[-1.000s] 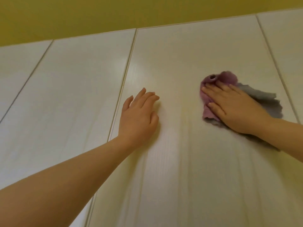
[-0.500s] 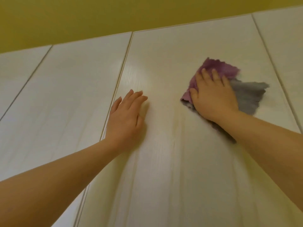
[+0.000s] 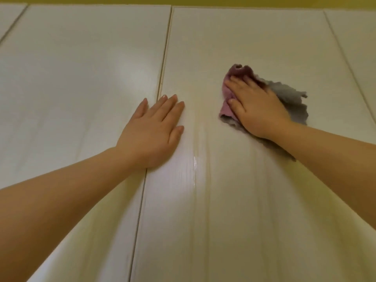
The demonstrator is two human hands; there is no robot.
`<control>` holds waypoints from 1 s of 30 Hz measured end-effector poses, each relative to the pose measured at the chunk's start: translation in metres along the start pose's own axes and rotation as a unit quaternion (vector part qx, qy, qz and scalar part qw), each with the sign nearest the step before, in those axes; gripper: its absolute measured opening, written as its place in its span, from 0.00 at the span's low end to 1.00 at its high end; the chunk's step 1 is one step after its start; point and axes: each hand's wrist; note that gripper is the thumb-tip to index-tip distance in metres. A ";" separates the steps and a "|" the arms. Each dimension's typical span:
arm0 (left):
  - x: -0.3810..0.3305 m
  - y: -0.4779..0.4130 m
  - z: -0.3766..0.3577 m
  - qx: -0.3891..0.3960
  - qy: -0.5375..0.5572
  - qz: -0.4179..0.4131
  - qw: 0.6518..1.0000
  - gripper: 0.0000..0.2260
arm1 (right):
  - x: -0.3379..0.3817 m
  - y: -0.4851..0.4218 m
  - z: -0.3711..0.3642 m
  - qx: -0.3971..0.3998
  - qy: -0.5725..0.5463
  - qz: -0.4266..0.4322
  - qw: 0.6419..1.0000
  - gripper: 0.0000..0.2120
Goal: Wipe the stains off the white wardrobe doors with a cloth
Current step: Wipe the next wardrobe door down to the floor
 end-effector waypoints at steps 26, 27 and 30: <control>-0.006 0.026 0.001 0.021 0.009 0.047 0.999 0.29 | 0.079 -0.008 -0.011 0.030 -0.039 0.068 0.996 0.24; -0.006 0.028 0.001 0.026 0.009 0.051 0.998 0.29 | 0.079 -0.016 -0.012 0.024 -0.051 0.030 0.998 0.23; 0.003 0.031 0.003 0.039 0.007 0.032 0.999 0.33 | 0.094 -0.041 -0.014 0.005 -0.073 -0.022 0.997 0.22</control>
Point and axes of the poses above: each hand's wrist, its own y-axis away from the middle knuckle, its own z-axis out of the back of the hand, x = y × z, and after that the axes turned 2 degrees about -x, right-handed
